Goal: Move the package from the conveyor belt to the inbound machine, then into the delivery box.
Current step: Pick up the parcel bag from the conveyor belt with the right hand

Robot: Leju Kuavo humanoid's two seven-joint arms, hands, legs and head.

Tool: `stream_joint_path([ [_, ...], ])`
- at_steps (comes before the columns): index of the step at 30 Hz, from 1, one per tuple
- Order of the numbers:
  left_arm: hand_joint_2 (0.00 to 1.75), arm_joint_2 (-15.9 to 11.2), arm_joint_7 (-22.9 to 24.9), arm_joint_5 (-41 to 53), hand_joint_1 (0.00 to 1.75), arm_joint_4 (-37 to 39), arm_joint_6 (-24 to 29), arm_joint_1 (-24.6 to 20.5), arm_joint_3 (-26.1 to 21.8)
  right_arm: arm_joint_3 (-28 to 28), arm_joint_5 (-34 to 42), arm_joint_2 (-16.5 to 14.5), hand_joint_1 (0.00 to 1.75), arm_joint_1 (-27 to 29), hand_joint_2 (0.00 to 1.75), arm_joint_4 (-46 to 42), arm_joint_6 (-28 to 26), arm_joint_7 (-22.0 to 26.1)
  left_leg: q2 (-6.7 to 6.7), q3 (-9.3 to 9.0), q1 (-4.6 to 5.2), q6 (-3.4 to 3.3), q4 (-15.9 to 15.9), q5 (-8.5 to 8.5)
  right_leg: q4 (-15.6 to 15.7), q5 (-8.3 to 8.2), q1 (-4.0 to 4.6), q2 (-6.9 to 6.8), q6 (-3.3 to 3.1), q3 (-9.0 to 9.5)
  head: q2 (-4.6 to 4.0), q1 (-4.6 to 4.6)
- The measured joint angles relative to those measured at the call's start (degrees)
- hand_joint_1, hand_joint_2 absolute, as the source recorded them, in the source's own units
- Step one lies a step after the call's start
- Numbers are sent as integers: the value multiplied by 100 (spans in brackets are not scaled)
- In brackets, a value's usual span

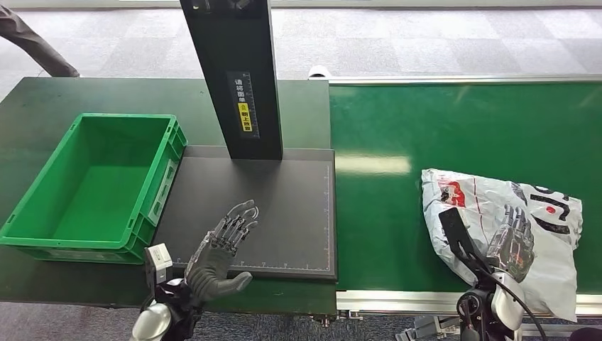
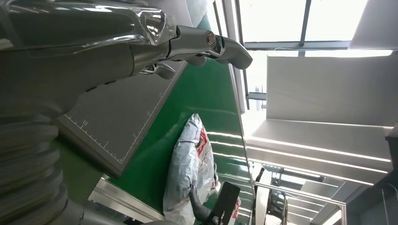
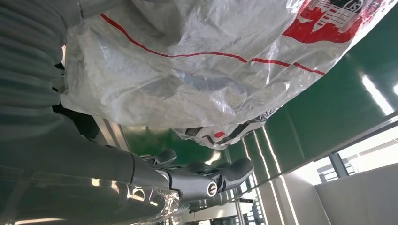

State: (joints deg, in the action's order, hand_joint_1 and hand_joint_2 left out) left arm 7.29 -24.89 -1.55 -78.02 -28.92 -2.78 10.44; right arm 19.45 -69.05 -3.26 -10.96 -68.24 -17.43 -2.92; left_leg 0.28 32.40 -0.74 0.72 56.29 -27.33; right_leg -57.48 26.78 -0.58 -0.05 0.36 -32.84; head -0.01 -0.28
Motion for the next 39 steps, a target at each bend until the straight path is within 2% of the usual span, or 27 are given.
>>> stream_joint_path([
  [10,175,46,21,46,0,1,4,-49,-14,51,-325,0,0,-278,175,844,472,-258,-1,-2,0,0,0,1,0,-1,0,0,0,2,-1,-1],
  [23,175,46,61,114,0,1,24,-32,-42,-45,-134,2,0,-550,175,1664,850,-239,-1,-2,0,0,0,0,0,-1,0,0,0,2,0,1],
  [27,175,46,61,114,0,1,30,-29,-73,-103,-117,12,161,-633,175,1872,936,-233,1,-3,-1,0,0,1,0,-1,1,0,0,3,0,-1],
  [39,175,46,61,114,0,1,33,-23,-95,-182,-89,56,174,-828,175,2156,978,-232,0,-9,-1,0,0,0,0,-1,0,0,0,8,0,0],
])
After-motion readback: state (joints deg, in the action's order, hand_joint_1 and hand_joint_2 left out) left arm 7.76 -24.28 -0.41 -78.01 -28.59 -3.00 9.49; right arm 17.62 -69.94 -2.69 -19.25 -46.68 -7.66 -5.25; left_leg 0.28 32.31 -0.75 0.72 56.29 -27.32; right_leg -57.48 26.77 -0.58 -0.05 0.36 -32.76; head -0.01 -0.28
